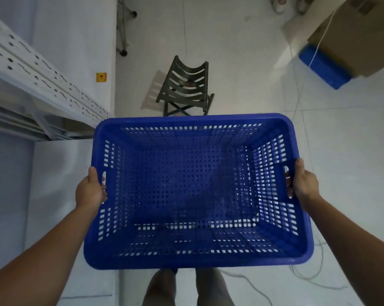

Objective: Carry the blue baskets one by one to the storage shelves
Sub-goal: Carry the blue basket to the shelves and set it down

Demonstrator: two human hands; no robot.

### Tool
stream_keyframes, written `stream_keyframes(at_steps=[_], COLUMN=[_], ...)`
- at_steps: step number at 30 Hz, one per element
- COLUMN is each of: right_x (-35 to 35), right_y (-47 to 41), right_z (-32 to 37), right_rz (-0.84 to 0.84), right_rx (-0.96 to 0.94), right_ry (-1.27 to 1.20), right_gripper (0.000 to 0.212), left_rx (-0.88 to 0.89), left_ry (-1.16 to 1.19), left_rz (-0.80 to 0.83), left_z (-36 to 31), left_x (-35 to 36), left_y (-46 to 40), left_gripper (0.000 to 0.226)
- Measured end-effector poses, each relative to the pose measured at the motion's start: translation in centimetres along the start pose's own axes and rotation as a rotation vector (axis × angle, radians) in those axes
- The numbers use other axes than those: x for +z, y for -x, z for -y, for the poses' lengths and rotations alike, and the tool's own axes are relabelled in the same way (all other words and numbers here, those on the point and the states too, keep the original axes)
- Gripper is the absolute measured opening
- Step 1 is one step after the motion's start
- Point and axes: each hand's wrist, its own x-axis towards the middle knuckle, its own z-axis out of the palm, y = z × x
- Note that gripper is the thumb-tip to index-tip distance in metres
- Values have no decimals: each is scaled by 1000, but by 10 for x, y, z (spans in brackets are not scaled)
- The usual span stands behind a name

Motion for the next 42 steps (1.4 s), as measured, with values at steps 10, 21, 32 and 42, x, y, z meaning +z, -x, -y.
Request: stream_keyframes(at_steps=[10, 21, 32, 42], right_x=[18, 17, 19, 34], right_y=[-27, -28, -22, -28], right_z=[44, 44, 45, 34], right_rz=[-2, -53, -47, -44], right_rx=[-43, -39, 49, 21], right_ry=[-44, 31, -27, -8], right_gripper=[74, 75, 88, 78], left_rx=[18, 87, 95, 120], left_ry=[48, -6, -46, -27], left_rz=[13, 12, 41, 30], left_z=[-37, -42, -39, -34], left_x=[8, 16, 10, 3], left_y=[-35, -39, -45, -54], left_gripper=[63, 65, 66, 68])
